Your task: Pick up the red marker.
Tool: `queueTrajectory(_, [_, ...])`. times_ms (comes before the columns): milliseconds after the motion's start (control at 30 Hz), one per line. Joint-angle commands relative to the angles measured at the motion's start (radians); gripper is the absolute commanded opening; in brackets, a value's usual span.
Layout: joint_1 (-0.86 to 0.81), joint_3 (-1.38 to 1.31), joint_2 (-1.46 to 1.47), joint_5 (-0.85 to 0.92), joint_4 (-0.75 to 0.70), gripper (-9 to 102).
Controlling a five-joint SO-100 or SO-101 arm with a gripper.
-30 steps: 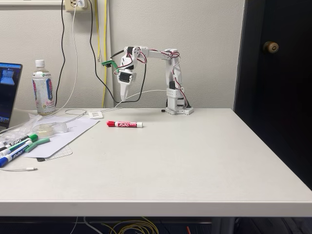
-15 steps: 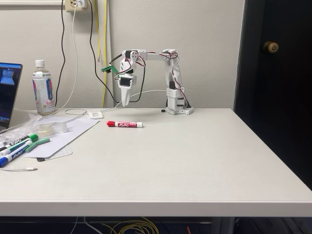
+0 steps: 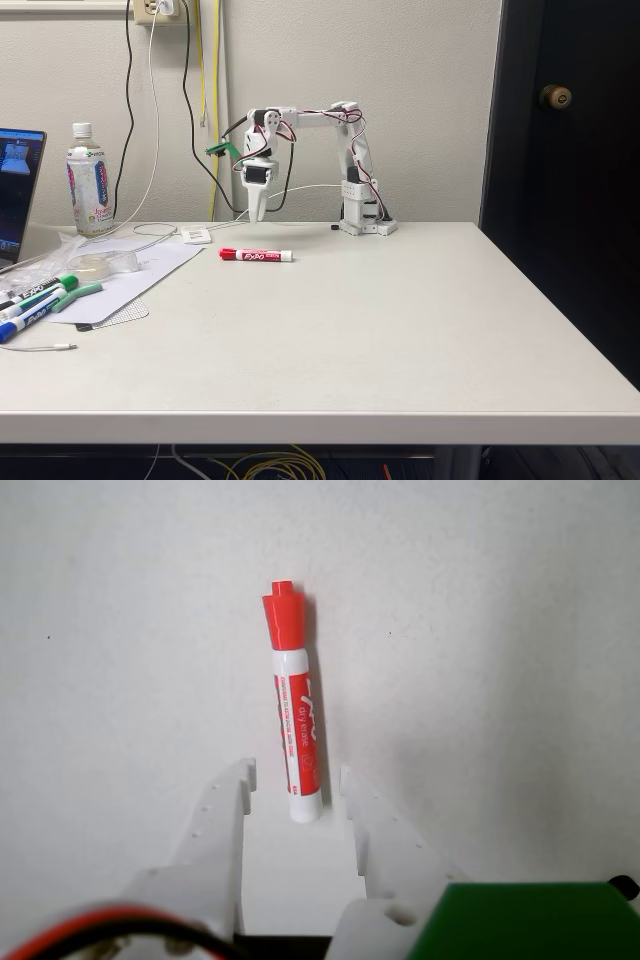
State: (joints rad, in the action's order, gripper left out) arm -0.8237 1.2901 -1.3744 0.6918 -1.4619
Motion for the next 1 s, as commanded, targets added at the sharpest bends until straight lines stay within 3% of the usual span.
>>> queueTrajectory(0, [0.012,-0.049,-0.005,0.006,0.005,21])
queueTrajectory(233, [0.026,-0.256,0.144,0.008,-0.120,21])
queueTrajectory(967, [0.086,-0.265,0.261,-0.072,-0.092,20])
